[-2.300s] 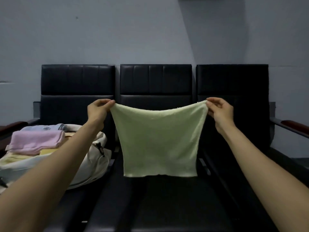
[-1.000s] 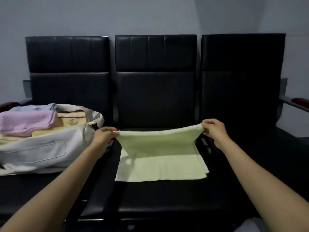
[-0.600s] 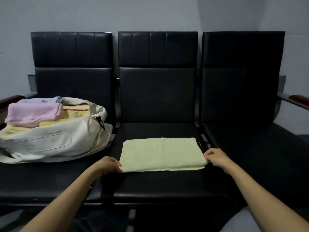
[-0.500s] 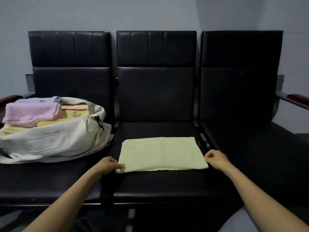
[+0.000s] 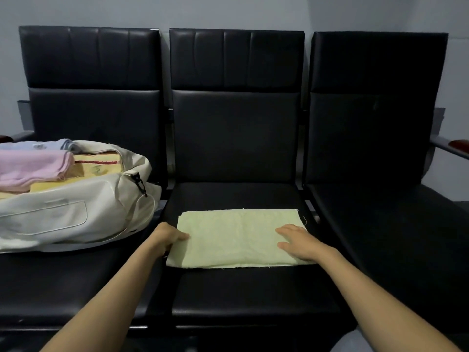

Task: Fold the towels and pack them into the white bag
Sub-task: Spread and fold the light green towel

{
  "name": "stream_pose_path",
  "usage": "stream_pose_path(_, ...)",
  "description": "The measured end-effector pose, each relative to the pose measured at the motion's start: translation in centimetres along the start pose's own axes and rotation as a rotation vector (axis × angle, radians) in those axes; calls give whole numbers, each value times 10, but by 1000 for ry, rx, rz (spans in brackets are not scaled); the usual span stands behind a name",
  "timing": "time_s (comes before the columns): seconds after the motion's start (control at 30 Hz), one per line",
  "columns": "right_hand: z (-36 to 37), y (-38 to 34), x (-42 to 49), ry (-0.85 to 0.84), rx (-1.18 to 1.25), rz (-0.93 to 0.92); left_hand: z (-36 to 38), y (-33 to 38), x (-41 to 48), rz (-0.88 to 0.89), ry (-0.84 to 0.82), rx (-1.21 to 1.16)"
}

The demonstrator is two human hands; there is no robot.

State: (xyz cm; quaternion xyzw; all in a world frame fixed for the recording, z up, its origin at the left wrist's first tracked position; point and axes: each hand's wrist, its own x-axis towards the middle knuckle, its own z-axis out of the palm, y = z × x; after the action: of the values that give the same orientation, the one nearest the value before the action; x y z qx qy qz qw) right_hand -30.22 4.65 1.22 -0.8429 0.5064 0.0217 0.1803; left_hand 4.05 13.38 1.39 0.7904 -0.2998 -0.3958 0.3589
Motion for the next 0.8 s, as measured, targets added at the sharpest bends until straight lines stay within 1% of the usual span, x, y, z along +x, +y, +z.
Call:
stream_pose_path(0.1,-3,0,4,1,14,18,-4,6,-2,-58,-124,-82)
stream_pose_path(0.2,-4,-1,2,-13,-28,7,-6,11,-10,-52,-217,-155)
stream_pose_path(0.33,-2,-17,-2,-29,-102,-26,-15,23,-24,57,-254,-207)
stream_pose_path(0.47,5,-42,-5,-42,-126,-105,-24,35,-40,160,-435,-280)
stream_pose_path(0.53,8,-51,-5,-1,-104,-139,-17,39,-45,204,-453,-312)
stream_pose_path(0.57,8,-54,-4,36,-32,-140,-9,42,-48,217,-448,-339)
stream_pose_path(0.67,4,-52,-1,155,356,-53,27,56,-57,261,-453,-378)
stream_pose_path(0.73,-2,-44,0,182,506,18,55,66,-64,291,-460,-345)
stream_pose_path(0.8,-3,-35,0,159,633,92,82,74,-70,300,-483,-324)
